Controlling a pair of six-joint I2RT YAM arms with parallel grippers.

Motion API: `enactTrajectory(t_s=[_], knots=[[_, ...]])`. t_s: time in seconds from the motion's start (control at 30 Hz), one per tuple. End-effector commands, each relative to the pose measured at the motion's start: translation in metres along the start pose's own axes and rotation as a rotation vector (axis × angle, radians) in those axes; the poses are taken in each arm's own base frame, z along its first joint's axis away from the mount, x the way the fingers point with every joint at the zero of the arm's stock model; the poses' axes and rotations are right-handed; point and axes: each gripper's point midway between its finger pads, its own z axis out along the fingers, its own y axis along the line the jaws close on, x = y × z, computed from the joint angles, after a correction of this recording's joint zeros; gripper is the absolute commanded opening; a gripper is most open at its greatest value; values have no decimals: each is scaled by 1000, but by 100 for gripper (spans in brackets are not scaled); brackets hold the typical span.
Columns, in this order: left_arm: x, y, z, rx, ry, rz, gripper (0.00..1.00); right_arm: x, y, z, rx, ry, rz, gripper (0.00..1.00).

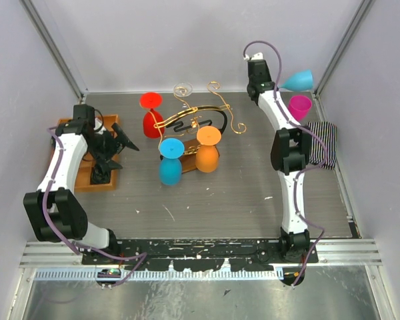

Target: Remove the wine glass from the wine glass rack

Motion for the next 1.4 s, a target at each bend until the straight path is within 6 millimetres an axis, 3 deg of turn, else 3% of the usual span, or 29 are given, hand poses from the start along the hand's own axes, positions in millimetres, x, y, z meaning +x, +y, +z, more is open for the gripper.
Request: enactTrajectory(t_s=[0.0,0.13,0.23,0.5,0.77,1.23,1.37], knots=[[-1,-3,3,23,17,27,98,-7,-13,6,178,-42,-123,1],[-3,0,7,12,21,30,98,9,-3,18,227,-34,-198,1],[-3,0,10,13,38,28,98,7,-9,18,276,-44,-231,1],[-7,-6,11,23,46,26,98,49,15,44,263,15,-295,1],[-7,-4,12,7,59,30,98,64,22,53,284,39,-348,1],[-11,-2,13,-19,71,23,98,109,66,60,202,97,-528,1],[-9,-1,14,-21,76,22,98,116,79,58,163,109,-554,25]])
